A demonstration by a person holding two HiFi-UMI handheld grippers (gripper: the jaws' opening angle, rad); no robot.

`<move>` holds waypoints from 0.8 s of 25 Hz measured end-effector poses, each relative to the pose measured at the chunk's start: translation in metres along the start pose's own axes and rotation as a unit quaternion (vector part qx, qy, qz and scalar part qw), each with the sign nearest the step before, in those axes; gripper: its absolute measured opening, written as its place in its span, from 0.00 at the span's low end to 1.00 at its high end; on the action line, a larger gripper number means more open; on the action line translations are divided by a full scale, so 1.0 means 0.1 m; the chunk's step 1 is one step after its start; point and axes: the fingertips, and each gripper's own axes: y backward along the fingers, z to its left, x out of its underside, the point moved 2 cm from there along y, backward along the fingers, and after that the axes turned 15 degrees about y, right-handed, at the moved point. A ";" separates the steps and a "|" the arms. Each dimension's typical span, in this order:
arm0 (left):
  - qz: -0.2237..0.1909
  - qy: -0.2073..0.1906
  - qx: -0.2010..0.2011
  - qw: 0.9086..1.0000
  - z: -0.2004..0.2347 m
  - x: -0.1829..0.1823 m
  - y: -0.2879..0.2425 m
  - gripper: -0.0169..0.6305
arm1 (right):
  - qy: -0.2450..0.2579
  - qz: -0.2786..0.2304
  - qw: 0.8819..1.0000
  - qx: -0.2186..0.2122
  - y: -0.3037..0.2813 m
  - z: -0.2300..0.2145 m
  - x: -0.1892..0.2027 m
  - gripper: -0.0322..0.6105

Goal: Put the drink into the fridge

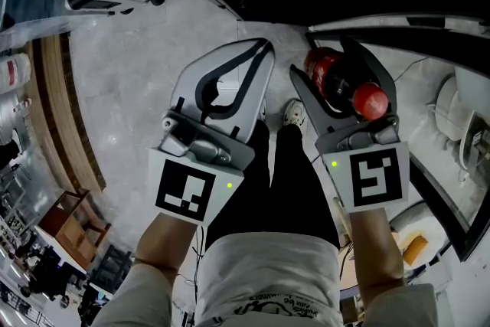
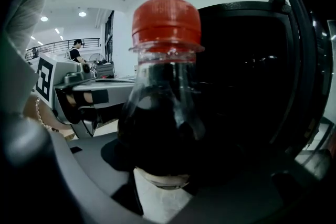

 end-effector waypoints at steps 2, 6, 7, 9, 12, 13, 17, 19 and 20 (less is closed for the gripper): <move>0.000 -0.002 0.000 1.000 0.03 0.00 -0.06 0.06 | 0.001 0.002 1.000 0.000 -0.05 -0.04 0.02 0.53; 0.001 0.023 -0.003 1.000 0.13 0.04 -0.15 0.06 | 0.004 0.004 1.000 0.003 -0.17 -0.11 0.05 0.53; 0.000 0.028 -0.006 1.000 0.16 0.04 -0.17 0.06 | 0.003 0.005 1.000 0.004 -0.19 -0.13 0.06 0.53; -0.002 0.028 -0.010 1.000 0.20 0.05 -0.20 0.06 | 0.001 0.007 1.000 0.005 -0.24 -0.17 0.08 0.53; -0.002 0.019 -0.012 1.000 0.23 0.06 -0.25 0.06 | 0.003 0.006 1.000 0.008 -0.31 -0.22 0.08 0.53; -0.002 0.015 -0.012 1.000 0.24 0.06 -0.27 0.06 | 0.004 0.007 1.000 0.008 -0.33 -0.23 0.09 0.53; 0.000 0.004 -0.010 1.000 0.29 0.09 -0.36 0.06 | 0.006 0.007 1.000 0.012 -0.42 -0.29 0.10 0.53; 0.005 0.000 -0.010 1.000 0.33 0.13 -0.41 0.06 | 0.007 0.010 1.000 0.015 -0.46 -0.32 0.11 0.53; 0.008 -0.002 -0.010 1.000 0.36 0.15 -0.43 0.06 | 0.007 0.011 1.000 0.015 -0.48 -0.33 0.12 0.53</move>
